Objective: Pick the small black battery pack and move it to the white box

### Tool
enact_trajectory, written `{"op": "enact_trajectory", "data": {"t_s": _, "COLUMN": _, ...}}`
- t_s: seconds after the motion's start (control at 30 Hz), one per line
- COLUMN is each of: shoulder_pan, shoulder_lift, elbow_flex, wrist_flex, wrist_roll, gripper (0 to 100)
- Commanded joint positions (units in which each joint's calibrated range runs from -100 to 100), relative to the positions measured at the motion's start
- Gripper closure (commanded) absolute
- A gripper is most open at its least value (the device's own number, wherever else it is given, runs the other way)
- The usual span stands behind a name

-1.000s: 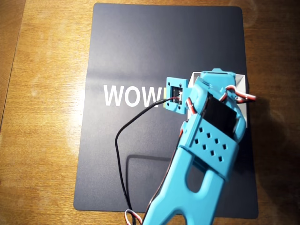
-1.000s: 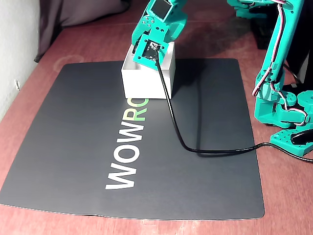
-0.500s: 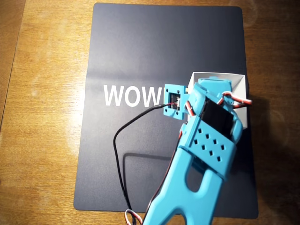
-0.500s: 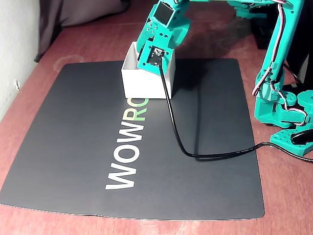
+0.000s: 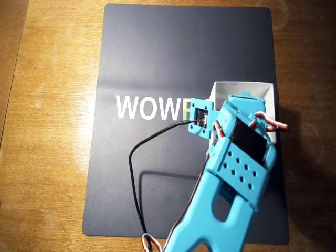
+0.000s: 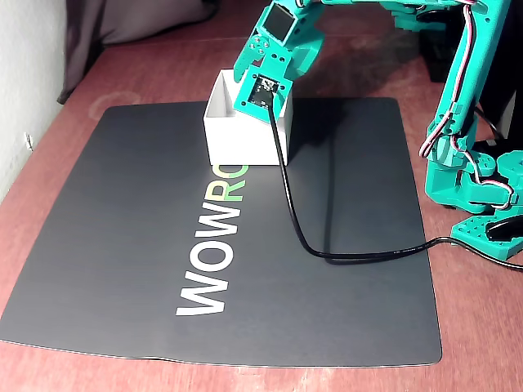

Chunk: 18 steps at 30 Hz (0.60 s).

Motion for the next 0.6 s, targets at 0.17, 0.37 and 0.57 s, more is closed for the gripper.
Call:
{"op": "enact_trajectory", "data": {"t_s": 0.17, "shoulder_pan": -1.25, "shoulder_lift": -3.19, "elbow_flex": -1.47, "wrist_flex": -1.30, "wrist_roll": -0.21, "gripper": 83}}
{"op": "enact_trajectory", "data": {"t_s": 0.37, "shoulder_pan": -10.16, "shoulder_lift": -6.17, "elbow_flex": -2.01, "wrist_flex": -0.95, "wrist_roll": -0.31, "gripper": 83}}
{"op": "enact_trajectory", "data": {"t_s": 0.57, "shoulder_pan": -21.19, "shoulder_lift": -9.85, "elbow_flex": -1.83, "wrist_flex": -0.34, "wrist_roll": -5.42, "gripper": 83}}
